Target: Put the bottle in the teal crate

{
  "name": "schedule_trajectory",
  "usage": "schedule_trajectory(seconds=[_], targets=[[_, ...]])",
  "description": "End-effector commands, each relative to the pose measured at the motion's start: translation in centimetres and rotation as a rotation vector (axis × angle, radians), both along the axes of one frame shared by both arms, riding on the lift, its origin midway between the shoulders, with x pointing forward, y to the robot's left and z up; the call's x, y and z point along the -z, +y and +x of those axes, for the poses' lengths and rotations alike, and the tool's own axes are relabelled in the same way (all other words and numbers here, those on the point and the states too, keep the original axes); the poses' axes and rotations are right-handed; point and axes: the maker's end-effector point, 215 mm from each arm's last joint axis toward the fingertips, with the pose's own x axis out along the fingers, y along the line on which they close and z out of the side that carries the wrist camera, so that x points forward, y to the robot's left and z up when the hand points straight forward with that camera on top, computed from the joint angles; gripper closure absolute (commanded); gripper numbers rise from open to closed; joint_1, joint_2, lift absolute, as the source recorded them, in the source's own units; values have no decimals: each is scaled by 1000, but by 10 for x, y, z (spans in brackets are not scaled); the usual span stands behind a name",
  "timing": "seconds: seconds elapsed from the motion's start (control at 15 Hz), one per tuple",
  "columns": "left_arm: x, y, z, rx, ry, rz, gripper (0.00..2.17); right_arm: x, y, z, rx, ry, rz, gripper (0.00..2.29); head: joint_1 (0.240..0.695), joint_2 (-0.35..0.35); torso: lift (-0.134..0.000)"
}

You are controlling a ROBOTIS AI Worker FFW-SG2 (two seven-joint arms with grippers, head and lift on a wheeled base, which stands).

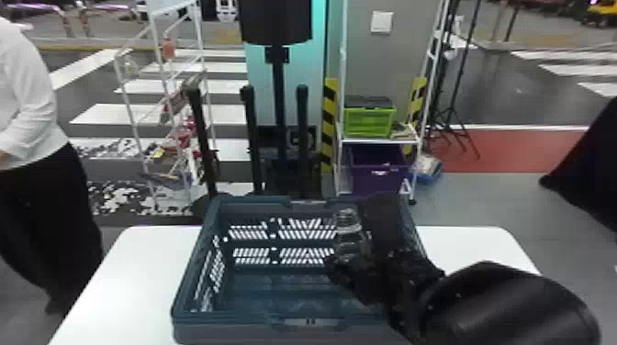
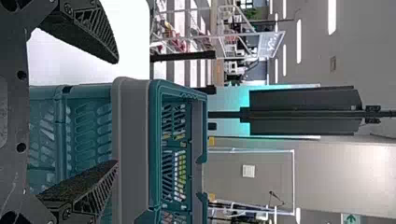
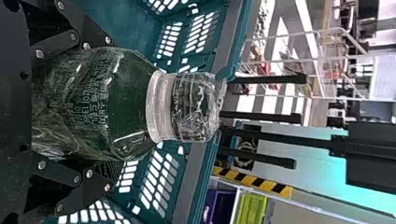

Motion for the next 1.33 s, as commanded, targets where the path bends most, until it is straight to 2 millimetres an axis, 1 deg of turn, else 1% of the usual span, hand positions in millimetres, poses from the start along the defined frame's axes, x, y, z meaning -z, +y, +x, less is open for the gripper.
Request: schedule_trajectory(seconds=[0.0, 0.13, 0.2, 0.33, 0.47, 0.53, 0.67, 0.73, 0.8, 0.87, 0.93, 1.0, 1.27], targets=[[1, 3, -1, -3, 2, 4, 120, 8, 13, 14, -19, 36, -2, 2071, 499, 0, 0], [2, 5, -3, -7, 5, 3, 120, 19, 24, 20, -34, 73, 1, 2067, 499, 0, 0], [0, 10, -3, -13, -2, 4, 120, 27, 27, 23, -34, 93, 3, 2067, 499, 0, 0], [-4, 10, -4, -14, -10, -1, 120, 37, 31, 25, -36, 121, -1, 2067, 499, 0, 0], [-6, 11, -5, -16, -16, -4, 120, 41, 30, 26, -34, 131, -7, 2057, 499, 0, 0], [-6, 11, -5, -16, -16, -4, 120, 42, 30, 26, -33, 131, -7, 1993, 499, 0, 0], [-8, 14, -5, -20, -20, -1, 120, 44, 30, 26, -35, 140, -7, 1959, 499, 0, 0], [-8, 12, -5, -16, -19, -4, 120, 46, 32, 25, -38, 147, 2, 1737, 499, 0, 0], [-9, 12, -5, -15, -21, -3, 120, 46, 36, 23, -46, 154, 17, 1362, 499, 0, 0], [-10, 12, -5, -15, -22, -4, 120, 45, 38, 22, -49, 156, 23, 697, 499, 0, 0], [-10, 13, -5, -16, -21, -3, 120, 46, 39, 22, -52, 157, 24, 174, 499, 0, 0], [-10, 13, -5, -16, -24, -4, 120, 45, 39, 22, -52, 155, 24, 26, 499, 0, 0], [-11, 14, -6, -17, -28, -5, 120, 44, 39, 20, -50, 154, 31, 36, 499, 0, 0]])
